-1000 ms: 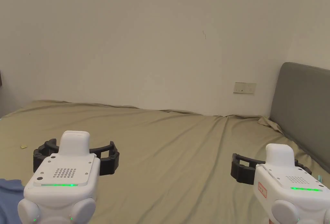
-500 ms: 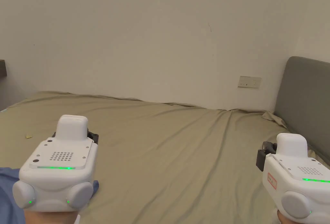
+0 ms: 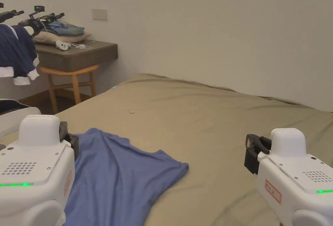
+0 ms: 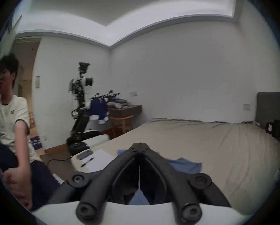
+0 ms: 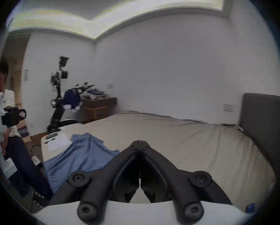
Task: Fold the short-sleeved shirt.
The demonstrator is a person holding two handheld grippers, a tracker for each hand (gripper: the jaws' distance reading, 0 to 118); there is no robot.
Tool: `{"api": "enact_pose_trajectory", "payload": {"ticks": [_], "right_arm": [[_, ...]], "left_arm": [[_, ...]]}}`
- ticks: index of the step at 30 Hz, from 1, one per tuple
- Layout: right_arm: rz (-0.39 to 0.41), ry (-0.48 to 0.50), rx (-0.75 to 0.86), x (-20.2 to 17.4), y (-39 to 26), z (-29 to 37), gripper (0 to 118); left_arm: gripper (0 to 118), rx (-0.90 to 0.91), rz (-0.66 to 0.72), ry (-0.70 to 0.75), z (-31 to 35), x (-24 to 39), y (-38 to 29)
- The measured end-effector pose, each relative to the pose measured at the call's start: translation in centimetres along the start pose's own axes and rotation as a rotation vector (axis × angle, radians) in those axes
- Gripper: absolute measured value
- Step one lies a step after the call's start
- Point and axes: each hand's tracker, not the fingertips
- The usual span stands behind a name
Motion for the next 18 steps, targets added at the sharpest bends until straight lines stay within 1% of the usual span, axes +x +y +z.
{"api": "enact_pose_trajectory", "payload": {"ticks": [1, 3, 9, 12, 13, 16, 17, 18], "right_arm": [[0.005, 0.011, 0.003, -0.6, 0.1, -0.2, 2], [-0.008, 0.055, -0.008, -1.3, 0.1, -1.0, 2], [0.004, 0.060, -0.006, -1.1, 0.5, -1.7, 2], [0.004, 0.061, -0.011, -0.1, 0.3, -1.9, 2], [-0.002, 0.067, -0.019, 0.3, 0.4, -2.2, 2], [0.014, 0.043, -0.039, 1.5, 0.2, -2.7, 2], [0.028, 0.037, -0.041, 2.0, 0.2, -2.9, 2], [0.035, 0.034, -0.048, 2.5, 0.2, -3.0, 2]], "left_arm": [[0, -0.004, 0.012, 0.023, 0.4, -0.8, -0.4], [0, -0.019, 0.014, 0.039, 0.3, -1.7, -1.0], [0, -0.057, 0.021, 0.045, 0.0, -2.0, -2.4], [0, -0.149, 0.042, -0.013, -1.5, -1.5, -3.0], [0, -0.186, 0.037, -0.059, -2.5, -1.3, -3.1], [0, -0.251, -0.039, -0.160, -7.0, 0.5, -2.8], [1, -0.279, -0.060, -0.217, -9.2, 1.2, -2.5], [26, -0.325, -0.087, -0.290, -11.4, 1.9, -2.3]]}}
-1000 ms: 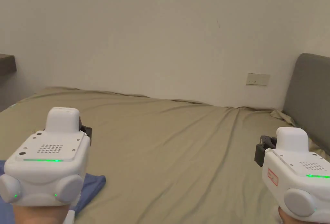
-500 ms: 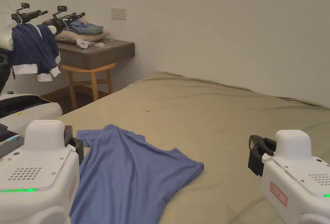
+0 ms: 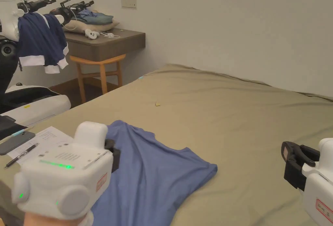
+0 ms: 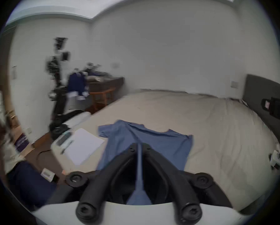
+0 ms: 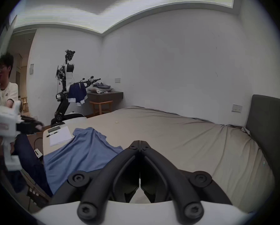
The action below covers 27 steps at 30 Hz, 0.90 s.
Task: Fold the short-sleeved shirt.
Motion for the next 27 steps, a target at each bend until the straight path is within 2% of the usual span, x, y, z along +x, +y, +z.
{"api": "enact_pose_trajectory", "payload": {"ticks": [2, 3, 4, 6, 8, 11, 14, 17, 19, 20, 22, 23, 25, 27], "right_arm": [[0.007, -0.007, -0.019, 1.3, -0.4, 0.0, 2], [0.008, -0.005, -0.028, 1.9, -0.6, 0.0, 2], [0.008, -0.009, -0.044, 2.6, -1.0, 0.1, 2], [0.019, -0.036, -0.075, 3.7, -1.8, 0.4, 2], [0.019, -0.058, -0.105, 4.8, -2.6, 0.8, 2], [0.001, -0.075, -0.160, 6.1, -4.0, 1.4, 2], [-0.015, -0.090, -0.218, 7.1, -5.2, 1.8, 2], [-0.014, -0.104, -0.258, 7.4, -6.3, 2.1, 2], [-0.019, -0.106, -0.274, 7.6, -6.8, 2.2, 2], [-0.019, -0.106, -0.278, 7.7, -7.0, 2.4, 2], [-0.006, -0.118, -0.277, 7.8, -7.3, 2.9, 2], [-0.007, -0.120, -0.277, 8.1, -7.4, 3.3, 2], [-0.015, -0.133, -0.277, 8.6, -7.5, 4.0, 2], [-0.042, -0.150, -0.273, 9.3, -7.4, 5.3, 2]], "left_arm": [[93, -0.130, -0.001, -0.117, -5.8, 0.3, 1.7], [107, -0.227, 0.023, -0.193, -8.5, 0.3, 2.1], [109, -0.317, 0.081, -0.266, -11.6, 0.3, 2.2], [109, -0.386, 0.099, -0.290, -16.3, 1.3, 1.9], [110, -0.409, 0.008, -0.225, -20.6, 2.7, 1.1], [109, -0.526, -0.049, -0.193, -26.0, 4.6, -0.7], [110, -0.648, -0.016, -0.207, -29.7, 5.7, -3.3], [110, -0.733, 0.030, -0.137, -31.9, 6.3, -5.8], [103, -0.753, 0.086, -0.157, -32.3, 6.5, -6.6], [92, -0.684, 0.047, -0.134, -31.4, 6.6, -5.9], [0, -0.624, 0.039, -0.237, -30.5, 6.8, -4.3], [0, -0.575, 0.077, -0.221, -30.2, 6.9, -3.4], [0, -0.588, 0.070, -0.250, -29.9, 7.8, -1.9], [0, -0.517, -0.010, -0.234, -29.0, 9.3, 0.0]]}}
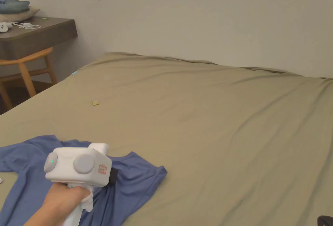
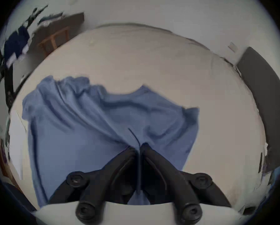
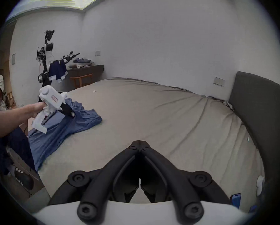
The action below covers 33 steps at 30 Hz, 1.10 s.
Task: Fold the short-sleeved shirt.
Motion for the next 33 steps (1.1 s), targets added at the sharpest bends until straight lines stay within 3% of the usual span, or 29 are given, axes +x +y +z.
{"api": "enact_pose_trajectory", "payload": {"ticks": [4, 9, 15, 22, 29, 30, 31, 32, 33], "right_arm": [[-0.024, -0.060, 0.024, 2.1, -0.4, 3.1, 2], [-0.049, -0.132, 0.042, 4.4, -0.2, 6.7, 2], [-0.077, -0.244, 0.076, 6.6, -0.7, 11.1, 2], [-0.127, -0.360, 0.036, 9.0, -2.7, 15.1, 2], [-0.164, -0.397, -0.005, 10.1, -4.3, 15.9, 2], [-0.166, -0.396, -0.005, 10.2, -4.4, 15.8, 2], [-0.165, -0.395, -0.005, 10.2, -4.5, 15.5, 2], [-0.164, -0.399, -0.006, 10.3, -4.4, 15.2, 2], [-0.162, -0.402, -0.005, 10.3, -4.3, 15.0, 2]], "left_arm": [[0, 0.118, 0.048, -0.151, 3.3, 3.2, 2.9], [0, 0.265, -0.151, -0.282, 8.4, 13.3, 5.8], [0, 0.310, -0.338, -0.576, 12.7, 28.5, 8.1], [0, 0.144, -0.617, -0.895, 9.9, 43.9, 1.8], [0, -0.097, -0.649, -0.856, 2.1, 49.7, -8.2], [5, -0.094, -0.628, -0.823, 1.4, 49.9, -9.0], [17, -0.083, -0.605, -0.763, 1.0, 50.0, -9.2], [40, -0.084, -0.564, -0.712, 0.9, 49.7, -9.0], [82, -0.084, -0.530, -0.691, 1.0, 49.0, -8.7]]}}
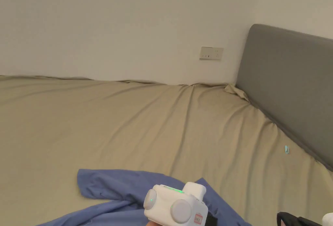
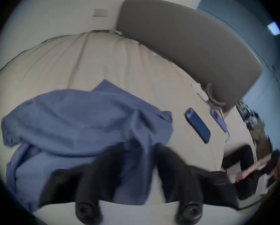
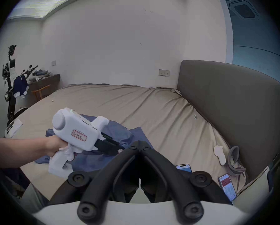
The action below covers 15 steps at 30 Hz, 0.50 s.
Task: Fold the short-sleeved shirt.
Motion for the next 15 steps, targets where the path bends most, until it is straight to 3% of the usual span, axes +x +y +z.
{"api": "enact_pose_trajectory", "payload": {"ticks": [1, 2, 5, 9, 12, 14, 15], "right_arm": [[-0.003, -0.001, 0.005, 0.0, 0.2, -0.2, 2], [-0.014, 0.007, 0.013, 0.0, 0.5, -0.3, 2], [-0.035, 0.055, 0.040, -0.1, 1.5, -0.5, 2], [-0.012, 0.072, 0.087, -0.9, 3.0, -0.9, 2], [-0.064, 0.106, 0.113, -1.3, 3.8, -1.3, 2], [-0.083, 0.115, 0.118, -1.7, 3.9, -1.7, 2], [-0.088, 0.114, 0.116, -1.9, 3.9, -1.8, 2]], "left_arm": [[101, 0.009, 0.030, 0.005, 1.2, -0.3, 0.0], [103, 0.020, 0.049, 0.013, 3.0, -1.1, 0.0], [103, 0.168, 0.017, 0.066, 11.4, -2.8, -0.5], [103, 0.352, -0.043, 0.309, 23.7, -4.9, -4.2], [103, 0.468, -0.006, 0.503, 30.7, -6.0, -9.0], [94, 0.532, 0.046, 0.634, 34.3, -6.4, -12.7], [72, 0.553, 0.066, 0.677, 35.4, -6.6, -14.2]]}}
